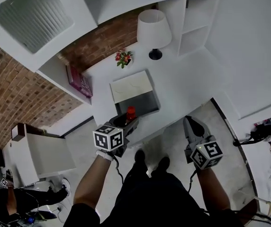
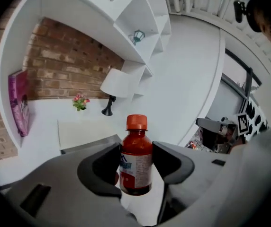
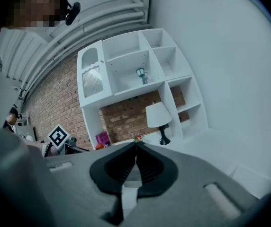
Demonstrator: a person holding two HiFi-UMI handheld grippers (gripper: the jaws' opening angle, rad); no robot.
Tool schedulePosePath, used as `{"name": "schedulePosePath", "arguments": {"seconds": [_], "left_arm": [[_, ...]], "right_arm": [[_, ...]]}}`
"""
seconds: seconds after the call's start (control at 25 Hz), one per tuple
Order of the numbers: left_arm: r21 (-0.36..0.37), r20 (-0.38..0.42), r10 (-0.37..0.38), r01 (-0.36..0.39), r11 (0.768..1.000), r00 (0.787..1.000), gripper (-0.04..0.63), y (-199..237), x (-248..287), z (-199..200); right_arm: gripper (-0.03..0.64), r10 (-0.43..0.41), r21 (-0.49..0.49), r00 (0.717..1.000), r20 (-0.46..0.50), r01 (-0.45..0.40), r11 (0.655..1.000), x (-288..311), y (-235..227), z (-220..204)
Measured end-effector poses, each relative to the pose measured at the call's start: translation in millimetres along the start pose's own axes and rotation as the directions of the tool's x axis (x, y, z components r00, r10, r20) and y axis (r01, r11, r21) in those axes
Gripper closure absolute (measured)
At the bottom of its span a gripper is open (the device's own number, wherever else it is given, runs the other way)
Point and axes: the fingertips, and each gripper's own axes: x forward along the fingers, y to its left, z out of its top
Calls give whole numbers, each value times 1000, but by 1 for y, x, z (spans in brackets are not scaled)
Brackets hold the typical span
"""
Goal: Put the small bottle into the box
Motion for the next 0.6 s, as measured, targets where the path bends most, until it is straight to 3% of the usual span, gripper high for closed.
{"name": "schedulePosePath", "arguments": {"seconds": [0.36, 0.6], "left_arm": [[-59, -216, -54, 42, 997, 975, 382, 45, 95, -10], [-69, -358, -86, 66, 995, 930, 382, 61, 142, -32]], "right_arm": [[614, -156, 68, 987, -22, 157, 985, 9, -46, -19], [614, -219, 91, 975, -41, 222, 971, 16, -68, -26]]}}
